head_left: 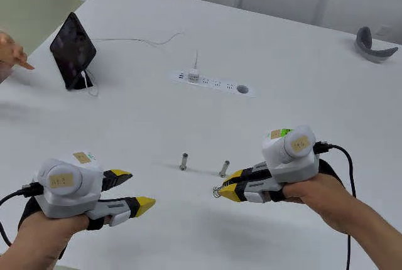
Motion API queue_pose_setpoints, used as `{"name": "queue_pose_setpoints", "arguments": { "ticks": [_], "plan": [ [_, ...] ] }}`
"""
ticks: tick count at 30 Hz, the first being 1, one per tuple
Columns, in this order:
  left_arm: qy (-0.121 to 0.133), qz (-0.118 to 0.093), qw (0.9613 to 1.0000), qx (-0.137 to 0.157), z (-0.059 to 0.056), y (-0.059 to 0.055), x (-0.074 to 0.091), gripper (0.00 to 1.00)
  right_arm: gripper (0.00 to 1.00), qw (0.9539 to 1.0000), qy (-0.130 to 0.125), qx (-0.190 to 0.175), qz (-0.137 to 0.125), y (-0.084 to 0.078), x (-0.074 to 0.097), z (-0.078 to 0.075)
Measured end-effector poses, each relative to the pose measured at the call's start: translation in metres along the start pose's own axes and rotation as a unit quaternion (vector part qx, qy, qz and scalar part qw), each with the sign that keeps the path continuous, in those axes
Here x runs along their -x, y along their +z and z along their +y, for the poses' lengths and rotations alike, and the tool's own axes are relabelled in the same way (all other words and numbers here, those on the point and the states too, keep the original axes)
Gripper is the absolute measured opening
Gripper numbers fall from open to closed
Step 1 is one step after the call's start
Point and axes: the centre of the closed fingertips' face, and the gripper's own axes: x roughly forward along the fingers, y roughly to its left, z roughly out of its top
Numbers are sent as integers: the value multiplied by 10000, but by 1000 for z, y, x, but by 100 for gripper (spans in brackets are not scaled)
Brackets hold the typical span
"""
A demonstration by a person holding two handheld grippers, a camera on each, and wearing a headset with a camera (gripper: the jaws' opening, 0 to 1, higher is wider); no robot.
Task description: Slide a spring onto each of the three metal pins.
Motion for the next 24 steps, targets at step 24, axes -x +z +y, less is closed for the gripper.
{"name": "queue_pose_setpoints", "arguments": {
  "ticks": [24],
  "plan": [
    [294,106,9987,403,19,-24,9,58,12,9997,-119,200,50,36,-27,-42]
  ]
}}
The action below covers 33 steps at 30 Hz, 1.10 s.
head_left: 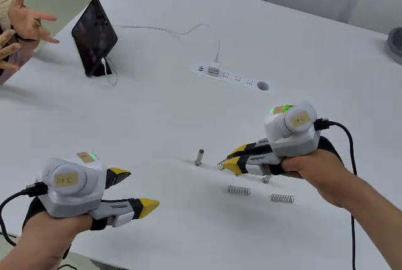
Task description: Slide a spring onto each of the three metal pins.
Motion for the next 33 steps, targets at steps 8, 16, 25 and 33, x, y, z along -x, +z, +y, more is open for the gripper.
{"name": "queue_pose_setpoints", "arguments": {
  "ticks": [8,16,25,33],
  "plan": [
    [102,5,9999,29,7,0,2,62,12,9999,-21,76,98,3,-12,-10],
    [131,-13,9999,72,9,2,2,65,12,9997,-85,153,148,8,-23,-19],
    [131,10,9999,80,10,1,3,67,12,9995,-107,256,174,14,-38,-26],
    [183,-17,9997,144,14,1,7,66,12,9992,-79,327,216,18,-48,-30]
  ]
}}
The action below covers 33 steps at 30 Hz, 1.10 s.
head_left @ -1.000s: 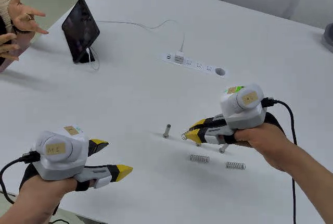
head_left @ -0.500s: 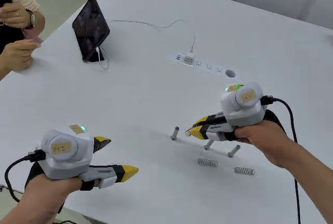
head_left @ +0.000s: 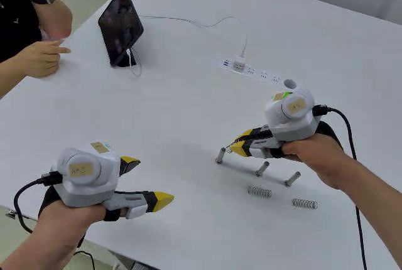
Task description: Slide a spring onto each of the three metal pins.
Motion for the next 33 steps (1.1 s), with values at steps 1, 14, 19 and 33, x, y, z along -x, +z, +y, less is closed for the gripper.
{"name": "queue_pose_setpoints", "arguments": {
  "ticks": [1,14,19,33],
  "plan": [
    [4,3,10000,0,0,0,0,67,12,10000,7,1,11,0,-1,0],
    [39,22,10000,85,2,-5,3,66,13,9998,75,88,138,-3,-15,1],
    [42,32,9999,91,2,-5,3,66,13,9996,85,204,179,-2,-19,2],
    [36,37,9999,127,2,-6,4,65,13,9983,109,463,342,-4,-34,4]
  ]
}}
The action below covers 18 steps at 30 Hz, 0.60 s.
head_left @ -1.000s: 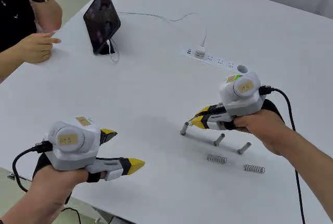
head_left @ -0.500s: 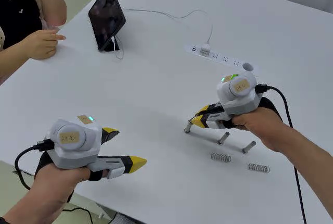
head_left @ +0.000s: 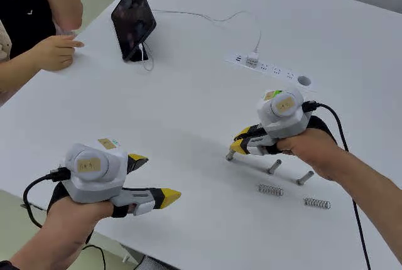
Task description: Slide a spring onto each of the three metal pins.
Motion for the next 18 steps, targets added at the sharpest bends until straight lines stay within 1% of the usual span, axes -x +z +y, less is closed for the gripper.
{"name": "queue_pose_setpoints", "arguments": {
  "ticks": [14,18],
  "plan": [
    [21,26,10000,-15,2,0,3,65,13,9998,71,115,133,-7,-15,0],
    [50,33,10000,5,5,-1,4,65,13,9997,84,111,175,-9,-20,-1]
  ]
}}
